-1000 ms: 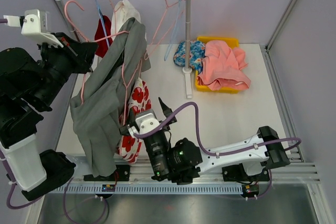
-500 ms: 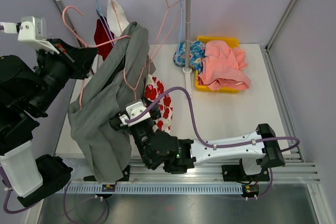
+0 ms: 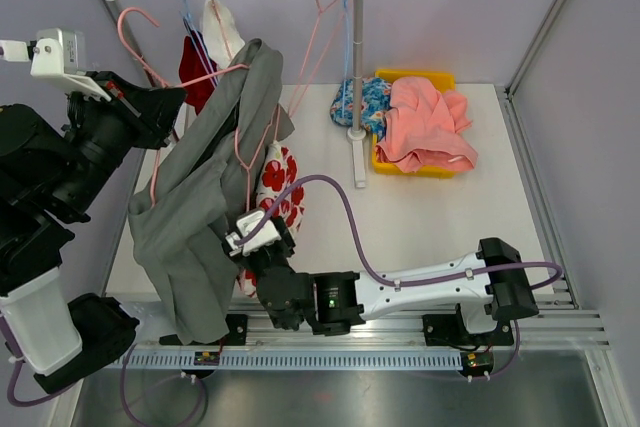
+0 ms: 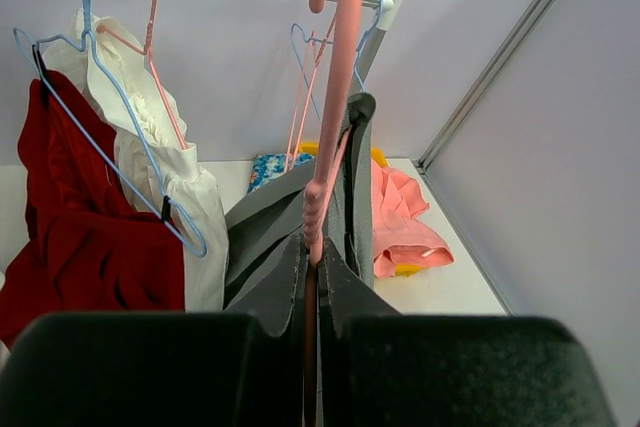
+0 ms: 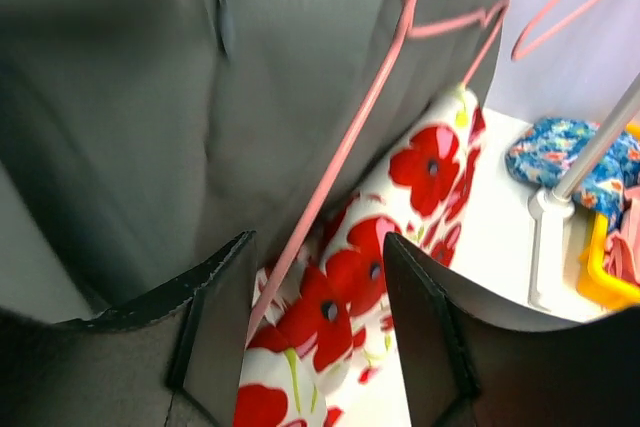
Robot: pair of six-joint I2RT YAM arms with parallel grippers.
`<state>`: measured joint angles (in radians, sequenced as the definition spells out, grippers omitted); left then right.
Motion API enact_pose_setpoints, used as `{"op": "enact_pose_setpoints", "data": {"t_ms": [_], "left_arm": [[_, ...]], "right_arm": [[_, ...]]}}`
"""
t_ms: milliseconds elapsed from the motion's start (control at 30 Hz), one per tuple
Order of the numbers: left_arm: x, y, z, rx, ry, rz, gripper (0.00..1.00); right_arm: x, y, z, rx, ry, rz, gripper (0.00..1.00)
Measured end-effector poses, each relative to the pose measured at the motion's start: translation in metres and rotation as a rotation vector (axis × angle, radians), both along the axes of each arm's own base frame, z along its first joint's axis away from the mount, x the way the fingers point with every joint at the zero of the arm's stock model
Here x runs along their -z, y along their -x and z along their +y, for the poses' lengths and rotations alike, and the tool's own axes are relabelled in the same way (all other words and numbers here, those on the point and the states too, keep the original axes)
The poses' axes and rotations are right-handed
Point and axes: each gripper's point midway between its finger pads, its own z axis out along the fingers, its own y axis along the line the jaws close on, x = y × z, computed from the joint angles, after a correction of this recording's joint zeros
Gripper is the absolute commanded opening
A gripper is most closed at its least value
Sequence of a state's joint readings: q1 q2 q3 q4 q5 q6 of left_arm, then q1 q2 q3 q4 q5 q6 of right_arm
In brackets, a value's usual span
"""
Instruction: Remove the skirt from the hanger
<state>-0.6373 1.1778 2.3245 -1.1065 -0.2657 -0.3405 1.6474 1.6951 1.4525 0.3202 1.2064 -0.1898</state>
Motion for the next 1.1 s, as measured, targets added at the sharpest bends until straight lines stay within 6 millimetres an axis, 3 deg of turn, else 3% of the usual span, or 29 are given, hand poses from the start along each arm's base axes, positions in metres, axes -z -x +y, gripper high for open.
{"op": "enact_pose_setpoints", "data": {"t_ms": [67,133,200,233,267,500,700,800,900,1100], "left_arm": [[-0.001,0.000,0.000,0.000,0.002,-0.002,0.00],[-0.001,0.001,0.000,0.000,0.002,-0.003,0.00],[-0.002,0.000,0.000,0.000,0.004,-0.005,0.00],[-0.002,0.000,0.000,0.000,0.004,-0.005,0.00],[-0.002,0.000,0.000,0.000,0.004,-0.005,0.00],[-0.001,0.003,0.005,-0.013,0.004,-0.010,0.00],[0.017,-0.003,0.004,-0.032,-0.002,0.002,0.00],[0.032,-0.013,0.000,-0.046,-0.004,0.011,0.00],[0.058,-0.026,-0.008,-0.051,-0.022,0.051,0.00],[0.080,-0.048,-0.018,-0.087,-0.023,0.062,0.00]], "right_arm": [[0.014,0.000,-0.002,0.004,0.008,0.027,0.54],[0.027,-0.001,-0.004,0.009,0.008,0.056,0.43],[0.035,-0.002,-0.005,0.013,0.002,0.080,0.25],[0.038,-0.002,-0.005,0.012,-0.001,0.091,0.07],[0.041,-0.001,-0.005,0.010,-0.002,0.101,0.00],[0.046,-0.004,-0.006,0.025,-0.031,0.129,0.00],[0.034,-0.005,-0.011,0.019,0.012,0.087,0.00],[0.015,-0.006,-0.017,0.021,0.020,0.050,0.00],[-0.016,-0.003,-0.026,0.019,0.001,0.006,0.00],[-0.067,0.007,-0.048,0.083,-0.024,-0.053,0.00]]}}
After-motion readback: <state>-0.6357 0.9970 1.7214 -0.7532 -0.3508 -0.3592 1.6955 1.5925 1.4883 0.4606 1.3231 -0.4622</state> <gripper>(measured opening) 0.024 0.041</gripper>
